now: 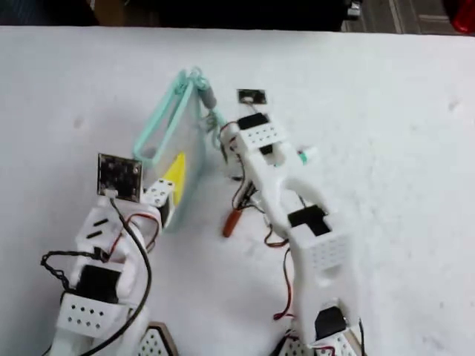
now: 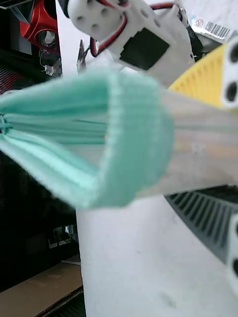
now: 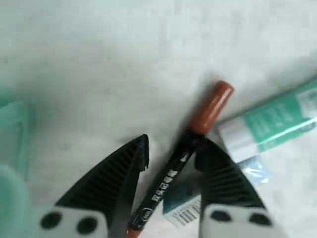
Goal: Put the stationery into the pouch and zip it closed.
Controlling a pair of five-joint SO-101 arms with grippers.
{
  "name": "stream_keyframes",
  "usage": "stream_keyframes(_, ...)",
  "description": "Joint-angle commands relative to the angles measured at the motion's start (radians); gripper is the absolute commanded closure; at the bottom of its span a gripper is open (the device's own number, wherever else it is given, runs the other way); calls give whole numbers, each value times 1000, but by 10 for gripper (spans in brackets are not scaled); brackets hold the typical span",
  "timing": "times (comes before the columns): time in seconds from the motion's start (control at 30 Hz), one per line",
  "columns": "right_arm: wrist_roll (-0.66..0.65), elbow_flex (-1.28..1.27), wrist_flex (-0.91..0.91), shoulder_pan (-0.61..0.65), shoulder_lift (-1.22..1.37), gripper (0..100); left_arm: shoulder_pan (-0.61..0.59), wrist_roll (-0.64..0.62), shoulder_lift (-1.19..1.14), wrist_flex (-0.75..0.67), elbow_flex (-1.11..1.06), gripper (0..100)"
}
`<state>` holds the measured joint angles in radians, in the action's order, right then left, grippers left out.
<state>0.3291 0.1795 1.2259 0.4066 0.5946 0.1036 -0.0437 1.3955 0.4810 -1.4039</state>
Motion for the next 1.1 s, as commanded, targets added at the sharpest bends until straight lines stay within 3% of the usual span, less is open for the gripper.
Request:
stream_keyframes(0.0,-2,29,-24,-18,16,907,7,-5,16,-17,6,806)
stream_keyframes(0.13,-3,31,-28,-30,13,983,8,-5,16,-17,6,806)
stream_keyframes(0.33,-83,124,44,-56,-33,981,8,-5,16,-17,6,806)
stream_keyframes(0.7,-89,330,286,-110,-509,981,8,-8,16,-17,6,805)
stream_keyframes(0.9,-189,394,255,-104,-757,981,10,-8,16,-15,6,805)
stream_keyframes(1.07,-198,419,94,-64,-906,981,27,-6,16,-15,6,805)
